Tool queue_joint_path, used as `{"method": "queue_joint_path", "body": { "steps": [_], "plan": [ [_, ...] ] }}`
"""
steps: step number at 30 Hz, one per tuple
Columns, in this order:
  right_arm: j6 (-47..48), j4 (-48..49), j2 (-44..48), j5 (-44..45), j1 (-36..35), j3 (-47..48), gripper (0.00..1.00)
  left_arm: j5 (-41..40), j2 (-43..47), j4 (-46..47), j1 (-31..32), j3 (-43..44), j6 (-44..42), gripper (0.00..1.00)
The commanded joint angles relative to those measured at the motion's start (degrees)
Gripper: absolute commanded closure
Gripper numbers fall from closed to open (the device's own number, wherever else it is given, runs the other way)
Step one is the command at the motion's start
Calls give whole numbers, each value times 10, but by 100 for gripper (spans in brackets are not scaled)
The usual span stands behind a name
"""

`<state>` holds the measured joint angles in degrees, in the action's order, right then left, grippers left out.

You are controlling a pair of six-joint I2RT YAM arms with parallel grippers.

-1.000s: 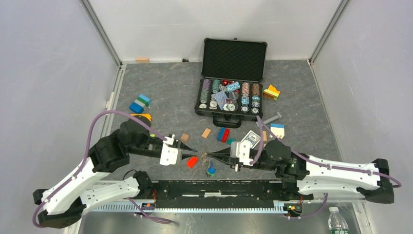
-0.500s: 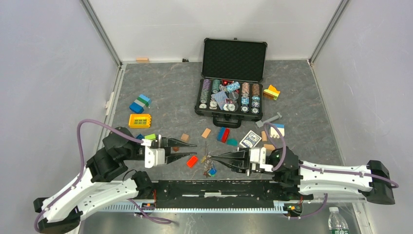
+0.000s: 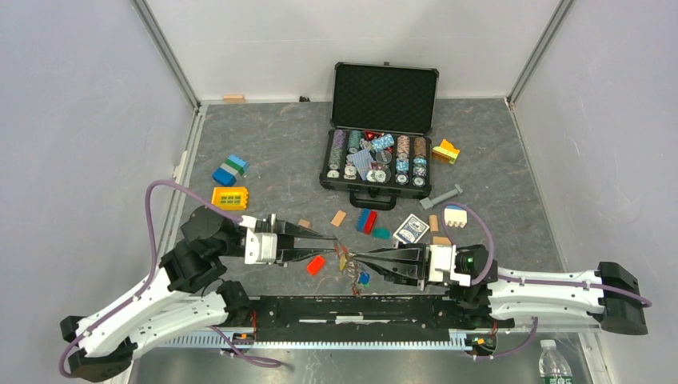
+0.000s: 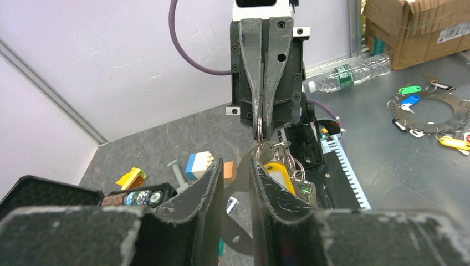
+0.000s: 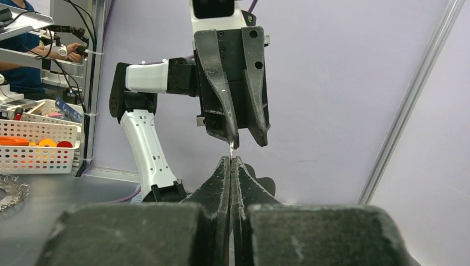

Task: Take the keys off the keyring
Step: Remove the key from the keyring.

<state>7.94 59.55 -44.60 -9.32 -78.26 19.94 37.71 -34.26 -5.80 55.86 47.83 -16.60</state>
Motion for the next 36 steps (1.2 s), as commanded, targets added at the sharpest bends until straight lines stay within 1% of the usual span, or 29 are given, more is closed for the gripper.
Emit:
{"method": "queue_joint_path", "body": {
  "steps": [1,6,11,19,21,24,36],
  "plan": [
    [-6,62,2,-9,0,3,100,43,-19,76,0,-4,47,71],
    [-6,64,6,-8,0,1,100,73,-32,86,0,-4,58,71],
    [-3,66,12,-6,0,0,100,83,-23,99,0,-21,79,71],
    [1,59,18,-12,0,0,100,76,-1,188,0,-88,156,71],
    [2,56,19,-17,0,1,100,72,-3,204,0,-97,161,70],
    [1,54,18,-22,0,2,100,65,-11,215,0,-97,180,69],
    [1,47,16,-34,0,4,100,72,-30,234,0,-87,191,66]
  ]
}}
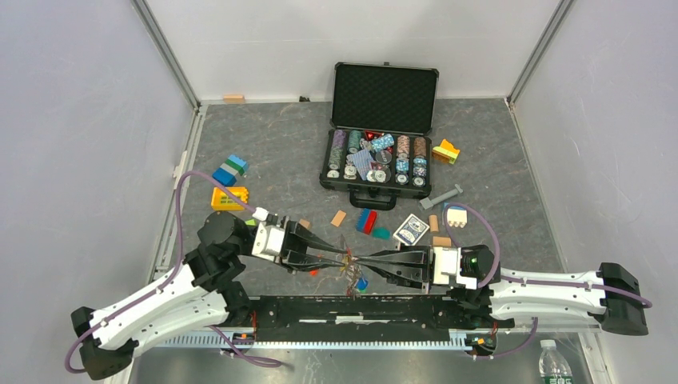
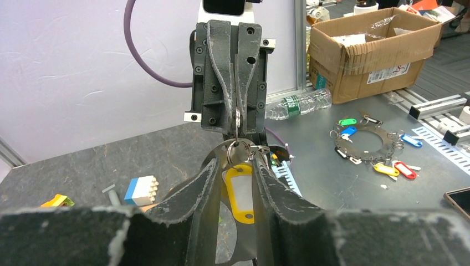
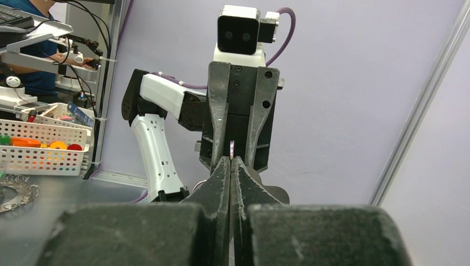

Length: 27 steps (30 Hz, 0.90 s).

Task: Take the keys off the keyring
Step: Remove the key from the keyring.

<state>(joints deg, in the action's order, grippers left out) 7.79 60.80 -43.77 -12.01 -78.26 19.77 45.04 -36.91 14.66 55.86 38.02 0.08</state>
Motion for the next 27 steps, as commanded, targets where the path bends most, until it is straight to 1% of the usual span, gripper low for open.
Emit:
{"method": "queue_joint_path", "body": {
  "steps": [1,10,20,23,27],
  "plan": [
    [3,35,7,-8,0,5,100,3,-5,29,0,12,25,66],
    [4,28,6,-9,0,6,100,24,-26,32,0,24,34,62],
    [6,21,5,-8,1,6,100,30,-28,39,0,29,39,61],
    [6,21,5,-8,0,7,100,31,-28,42,0,29,40,66],
    [6,19,6,-8,0,7,100,35,-28,42,0,30,40,78]
  ]
}}
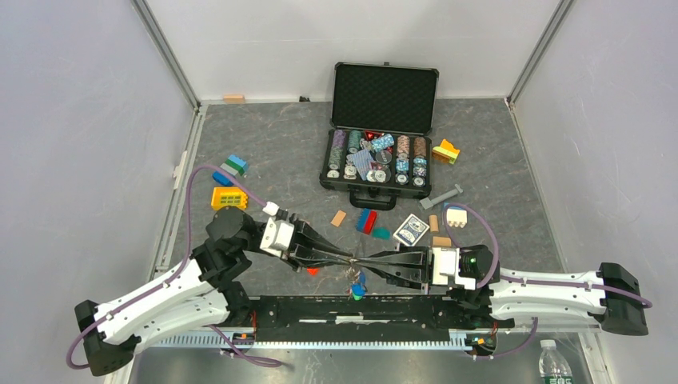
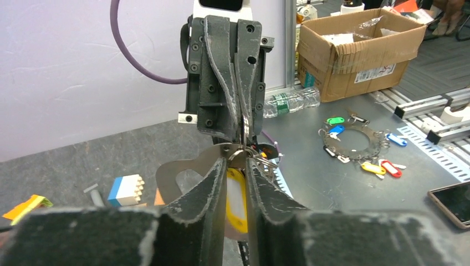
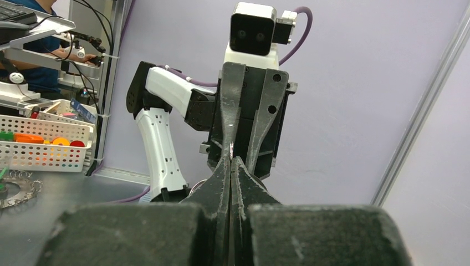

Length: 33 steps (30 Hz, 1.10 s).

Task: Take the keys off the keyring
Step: Remove the key from the keyring.

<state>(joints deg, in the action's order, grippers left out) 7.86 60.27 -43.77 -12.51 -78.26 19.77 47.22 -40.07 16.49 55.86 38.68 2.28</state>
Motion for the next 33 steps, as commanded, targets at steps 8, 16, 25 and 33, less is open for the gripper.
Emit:
{"method": "queue_joint_path", "body": {
  "steps": [8,16,25,33],
  "plan": [
    [13,6,20,3,0,4,100,17,8,10,0,25,14,98],
    [25,-19,37,8,0,5,100,18,17,-69,0,54,-21,98],
    [30,-42,34,3,0,10,100,19,13,-86,0,64,-21,98],
    [32,-41,30,3,0,11,100,20,9,-89,0,68,-21,98]
  ]
}}
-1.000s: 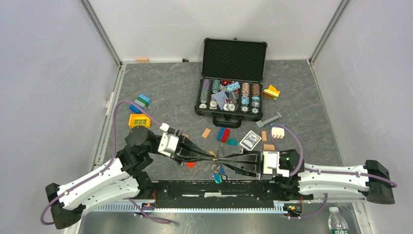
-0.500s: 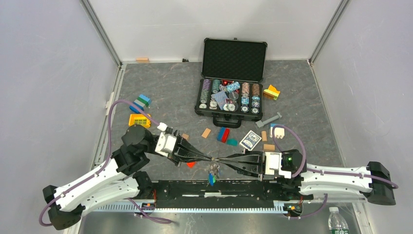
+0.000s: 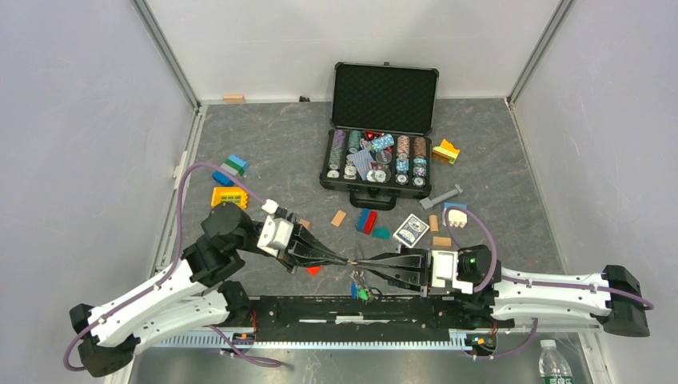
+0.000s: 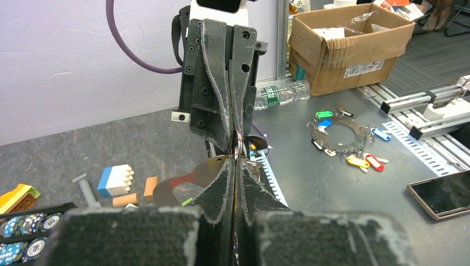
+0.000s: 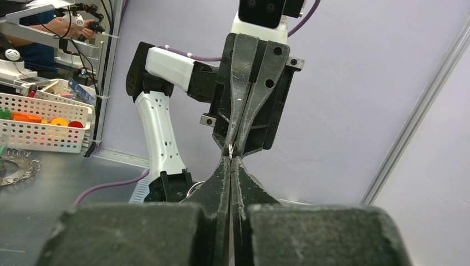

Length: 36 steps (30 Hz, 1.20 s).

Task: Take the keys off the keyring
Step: Remove the key from the keyring.

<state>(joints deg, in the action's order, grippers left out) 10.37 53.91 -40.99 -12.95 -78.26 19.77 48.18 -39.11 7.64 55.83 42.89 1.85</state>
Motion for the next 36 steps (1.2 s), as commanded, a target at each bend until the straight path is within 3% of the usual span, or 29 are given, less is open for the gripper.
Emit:
{"method": "queue_joint_path", "body": {
  "steps": [1,9,24,36],
  "plan": [
    [8,22,5,7,0,10,100,10,0,-4,1,25,-17,98],
    [43,-35,41,16,0,20,100,-8,14,-49,0,30,-51,98],
    [172,-306,32,-13,0,148,100,-25,11,-114,1,53,-80,98],
    [267,-465,33,43,0,222,100,-45,0,-180,0,82,-114,98]
  ]
}}
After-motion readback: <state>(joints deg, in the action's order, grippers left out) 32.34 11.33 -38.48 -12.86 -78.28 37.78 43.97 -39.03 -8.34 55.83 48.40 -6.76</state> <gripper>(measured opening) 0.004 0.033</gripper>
